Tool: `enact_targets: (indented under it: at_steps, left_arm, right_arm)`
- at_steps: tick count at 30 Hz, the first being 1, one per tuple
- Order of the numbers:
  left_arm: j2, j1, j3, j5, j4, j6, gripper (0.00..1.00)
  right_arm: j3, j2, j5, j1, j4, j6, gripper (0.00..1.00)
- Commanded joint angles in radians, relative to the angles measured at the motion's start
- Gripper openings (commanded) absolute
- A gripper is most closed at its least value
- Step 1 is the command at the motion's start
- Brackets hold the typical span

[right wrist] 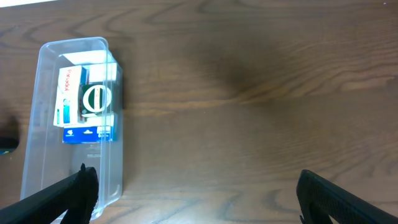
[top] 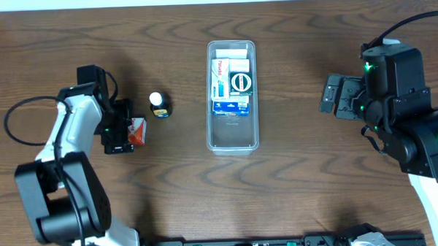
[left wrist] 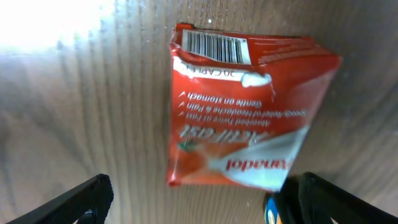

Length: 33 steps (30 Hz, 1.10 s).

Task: Pack container
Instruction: 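Reach the left gripper to the red Panadol box and grasp it, then lift the red box and carry it over the container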

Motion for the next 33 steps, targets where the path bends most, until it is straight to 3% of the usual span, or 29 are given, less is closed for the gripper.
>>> enact_targets:
  at_steps: [1, 14, 33]
  left_arm:
    - [0.031, 0.004, 0.013, 0.004, 0.001, -0.031, 0.96]
    - [0.129, 0.012, 0.013, 0.005, 0.035, -0.046, 0.94]
    - [0.128, 0.034, 0.015, 0.019, 0.014, 0.096, 0.94]
  right_arm:
    - [0.000, -0.003, 0.017, -0.013, 0.000, -0.012, 0.99]
    - [0.000, -0.002, 0.017, -0.013, 0.000, -0.012, 0.99]
    - [0.000, 0.001, 0.017, -0.013, 0.000, -0.012, 0.99]
